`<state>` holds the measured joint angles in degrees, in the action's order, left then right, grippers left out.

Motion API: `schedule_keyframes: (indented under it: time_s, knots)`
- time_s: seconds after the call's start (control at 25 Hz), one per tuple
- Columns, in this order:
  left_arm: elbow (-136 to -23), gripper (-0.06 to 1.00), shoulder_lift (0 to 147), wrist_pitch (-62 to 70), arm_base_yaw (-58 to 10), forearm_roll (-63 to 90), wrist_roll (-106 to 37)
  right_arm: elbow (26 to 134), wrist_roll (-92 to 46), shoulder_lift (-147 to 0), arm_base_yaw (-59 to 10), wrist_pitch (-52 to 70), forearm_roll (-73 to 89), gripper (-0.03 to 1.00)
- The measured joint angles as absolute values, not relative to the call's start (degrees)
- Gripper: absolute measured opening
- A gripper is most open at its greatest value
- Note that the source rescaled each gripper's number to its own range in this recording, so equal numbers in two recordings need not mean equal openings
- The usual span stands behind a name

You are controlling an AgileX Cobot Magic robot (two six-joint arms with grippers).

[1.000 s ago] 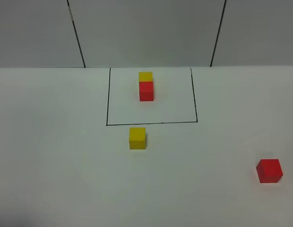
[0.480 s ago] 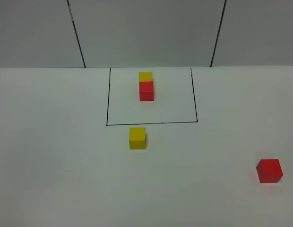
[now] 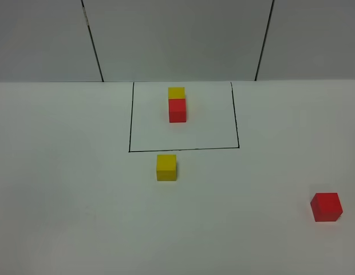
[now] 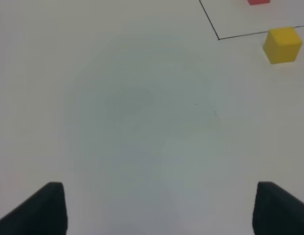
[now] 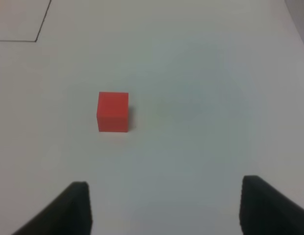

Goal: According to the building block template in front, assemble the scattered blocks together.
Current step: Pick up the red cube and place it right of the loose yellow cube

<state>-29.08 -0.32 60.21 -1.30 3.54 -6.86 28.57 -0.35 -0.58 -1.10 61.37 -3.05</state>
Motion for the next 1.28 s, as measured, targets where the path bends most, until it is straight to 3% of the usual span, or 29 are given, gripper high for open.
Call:
schedule_keyframes:
  time_s: [1.28]
  knots:
    - [-29.1, 0.73, -0.3, 60.2, -2.3, 1.5, -2.5, 28.6, -0.4, -0.6, -1.1, 61.4, -3.1, 0.35]
